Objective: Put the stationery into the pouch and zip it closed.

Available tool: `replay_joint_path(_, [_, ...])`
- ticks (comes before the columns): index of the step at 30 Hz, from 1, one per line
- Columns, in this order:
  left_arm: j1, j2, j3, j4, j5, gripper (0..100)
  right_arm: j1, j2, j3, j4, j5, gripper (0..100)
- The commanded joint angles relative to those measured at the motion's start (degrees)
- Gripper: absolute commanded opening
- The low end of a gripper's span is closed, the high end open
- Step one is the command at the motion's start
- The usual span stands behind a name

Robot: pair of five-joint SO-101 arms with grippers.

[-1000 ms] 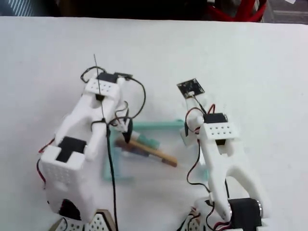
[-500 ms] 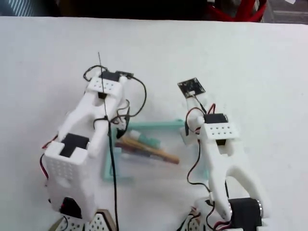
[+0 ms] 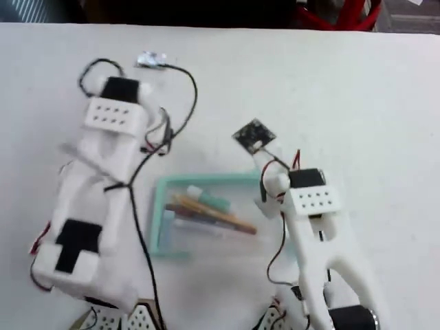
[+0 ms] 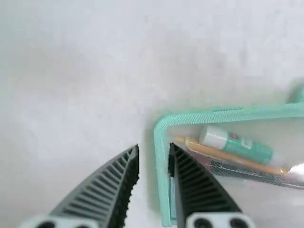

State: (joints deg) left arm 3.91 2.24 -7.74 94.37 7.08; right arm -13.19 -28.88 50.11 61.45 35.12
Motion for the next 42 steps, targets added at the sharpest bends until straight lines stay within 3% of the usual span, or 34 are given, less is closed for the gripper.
replay_joint_path(1, [-5.05,-9.71,-0.18,-1.14,0.09,12,-3.30,-6.55,1.85,1.63,4.48,1.9])
replay_joint_path(4, [-9.98,-14.11,3.43,-2.55,0.09,12,-9.36,-11.03,4.22,6.37,8.62,1.9])
replay_joint_path(9, [-16.75,-22.29,13.10,-8.44,0.09,12,-21.32,-17.36,8.97,16.13,26.81,1.9])
replay_joint_path(11, [-19.21,-25.71,18.11,-11.16,0.09,12,-23.25,-18.68,10.73,16.75,29.89,1.9])
replay_joint_path(18, [-21.58,-34.95,37.63,-19.60,0.53,12,-31.43,-11.12,12.57,14.55,30.42,1.9])
replay_joint_path(25, [-20.97,-43.82,48.62,-26.46,0.62,12,-39.69,5.76,12.13,1.54,25.14,2.0])
replay_joint_path(30, [-19.47,-46.99,53.10,-29.36,0.70,12,-37.14,14.73,5.63,-2.95,21.98,2.0])
replay_joint_path(38, [-19.38,-47.16,55.30,-30.68,3.43,12,-23.08,18.33,-4.92,-3.38,24.70,1.9])
replay_joint_path(42, [-19.38,-47.34,57.85,-34.20,3.43,12,-23.96,18.24,-8.18,-6.02,20.75,1.9])
